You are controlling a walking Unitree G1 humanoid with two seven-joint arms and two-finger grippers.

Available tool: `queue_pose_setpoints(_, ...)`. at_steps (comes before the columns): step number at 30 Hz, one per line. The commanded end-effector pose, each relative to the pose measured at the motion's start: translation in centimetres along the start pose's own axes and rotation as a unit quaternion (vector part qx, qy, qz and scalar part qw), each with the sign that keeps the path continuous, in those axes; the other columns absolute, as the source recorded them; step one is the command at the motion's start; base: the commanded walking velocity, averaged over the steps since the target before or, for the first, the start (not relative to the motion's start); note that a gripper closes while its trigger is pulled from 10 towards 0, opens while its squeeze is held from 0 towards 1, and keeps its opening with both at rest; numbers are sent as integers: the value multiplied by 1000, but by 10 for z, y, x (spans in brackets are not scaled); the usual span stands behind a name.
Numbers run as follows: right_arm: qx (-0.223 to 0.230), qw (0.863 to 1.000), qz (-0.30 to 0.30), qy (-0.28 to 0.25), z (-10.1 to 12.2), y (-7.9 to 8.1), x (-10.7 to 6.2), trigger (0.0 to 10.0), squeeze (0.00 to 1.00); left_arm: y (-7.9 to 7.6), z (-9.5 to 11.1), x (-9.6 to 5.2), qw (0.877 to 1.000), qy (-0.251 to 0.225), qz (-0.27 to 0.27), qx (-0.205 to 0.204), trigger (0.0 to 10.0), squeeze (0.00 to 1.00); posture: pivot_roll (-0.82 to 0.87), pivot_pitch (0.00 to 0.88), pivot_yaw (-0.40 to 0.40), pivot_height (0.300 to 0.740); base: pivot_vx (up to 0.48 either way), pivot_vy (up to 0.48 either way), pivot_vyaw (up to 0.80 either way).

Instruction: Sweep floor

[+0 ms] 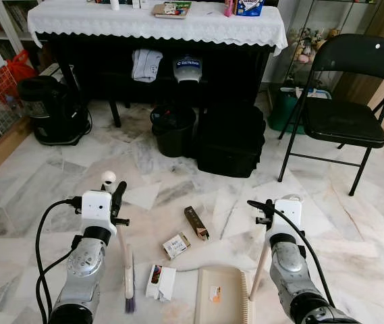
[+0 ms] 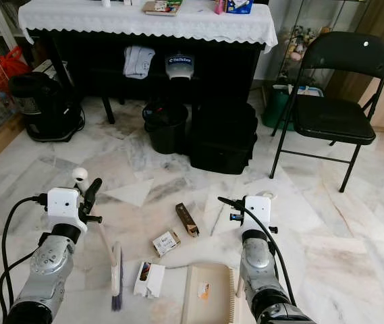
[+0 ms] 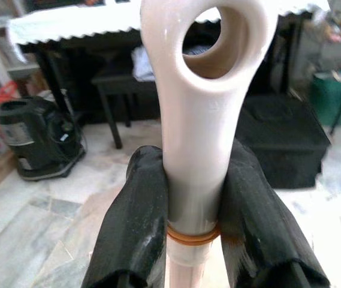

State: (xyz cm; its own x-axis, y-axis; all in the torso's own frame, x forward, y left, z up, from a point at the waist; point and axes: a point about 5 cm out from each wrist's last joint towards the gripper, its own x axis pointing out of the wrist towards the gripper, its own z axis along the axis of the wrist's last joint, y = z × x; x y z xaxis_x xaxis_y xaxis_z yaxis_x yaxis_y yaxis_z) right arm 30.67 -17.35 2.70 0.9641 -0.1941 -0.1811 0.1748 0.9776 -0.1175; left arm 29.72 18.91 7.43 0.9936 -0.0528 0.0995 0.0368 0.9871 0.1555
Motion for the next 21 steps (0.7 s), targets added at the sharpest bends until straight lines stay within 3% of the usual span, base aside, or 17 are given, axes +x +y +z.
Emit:
queue_pose_setpoints(1,-12,1000,2,5,-3,-1,-1,10000,0,0,-1,-3,1000,-2,-11,6,10000,0,124,36,-22,740,0,0,0)
queue_pose_setpoints(9,-10,1000,0,7,-4,-1,-1,10000,0,-7,-10,-6,998,25,-46,-20,10000,0,126,37,-22,740,0,0,0)
queue_pose_setpoints(12,-9,1000,1,6,-2,-1,-1,10000,0,-13,-16,-7,994,49,-73,-61,10000,0,125,38,-21,740,0,0,0)
queue_pose_setpoints(21,-9,1000,2,7,-2,0,0,10000,0,-12,-20,-8,985,72,-81,-135,10000,0,126,42,-23,740,0,0,0)
